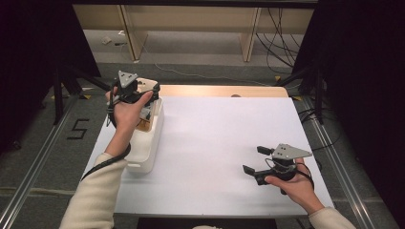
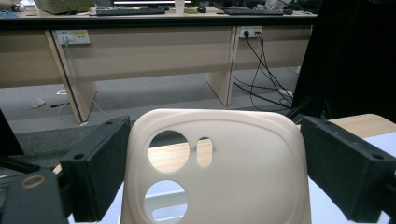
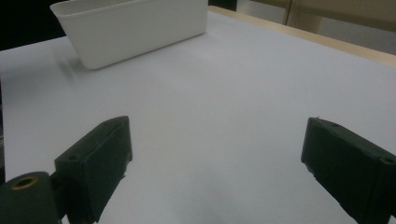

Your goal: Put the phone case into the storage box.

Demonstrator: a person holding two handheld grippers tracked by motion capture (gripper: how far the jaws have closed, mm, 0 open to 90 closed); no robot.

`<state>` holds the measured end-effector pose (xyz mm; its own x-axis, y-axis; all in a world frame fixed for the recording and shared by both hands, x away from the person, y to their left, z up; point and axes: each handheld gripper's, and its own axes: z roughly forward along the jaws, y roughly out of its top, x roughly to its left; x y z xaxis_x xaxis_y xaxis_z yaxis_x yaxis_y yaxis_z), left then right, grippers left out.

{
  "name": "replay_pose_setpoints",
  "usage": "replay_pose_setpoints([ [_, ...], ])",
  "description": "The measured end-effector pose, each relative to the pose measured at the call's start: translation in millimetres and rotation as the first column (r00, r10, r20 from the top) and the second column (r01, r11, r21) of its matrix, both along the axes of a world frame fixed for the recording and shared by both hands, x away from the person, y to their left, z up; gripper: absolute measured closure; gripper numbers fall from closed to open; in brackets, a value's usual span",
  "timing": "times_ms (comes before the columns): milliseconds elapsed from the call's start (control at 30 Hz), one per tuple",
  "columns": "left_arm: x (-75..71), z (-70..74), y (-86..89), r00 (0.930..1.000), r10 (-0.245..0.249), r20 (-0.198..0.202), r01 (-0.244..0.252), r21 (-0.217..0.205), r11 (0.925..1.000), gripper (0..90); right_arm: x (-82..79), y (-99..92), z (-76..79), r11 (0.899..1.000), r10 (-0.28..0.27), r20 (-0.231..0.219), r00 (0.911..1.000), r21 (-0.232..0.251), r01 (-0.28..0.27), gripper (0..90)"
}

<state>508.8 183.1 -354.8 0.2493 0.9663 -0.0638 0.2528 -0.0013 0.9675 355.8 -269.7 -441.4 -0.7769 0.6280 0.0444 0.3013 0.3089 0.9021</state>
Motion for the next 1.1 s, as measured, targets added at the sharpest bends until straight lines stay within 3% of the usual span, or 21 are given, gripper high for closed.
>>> replay_pose_setpoints([
  [633, 8.6, 1.9, 6.3, 0.9998, 0.022, 0.003, -0.022, -0.021, 0.9995, 11.1, 0.1, -0.2, -0.2, 1.0, 0.0, -0.002, 1.0, 0.0, 0.0, 9.6],
  [1100, 16.4, 1.5, 6.9, 0.9997, 0.023, -0.007, -0.023, -0.013, 0.9997, 11.0, 0.1, -0.3, -0.2, 1.0, 0.0, -0.001, 1.0, 0.003, 0.0, 9.6],
])
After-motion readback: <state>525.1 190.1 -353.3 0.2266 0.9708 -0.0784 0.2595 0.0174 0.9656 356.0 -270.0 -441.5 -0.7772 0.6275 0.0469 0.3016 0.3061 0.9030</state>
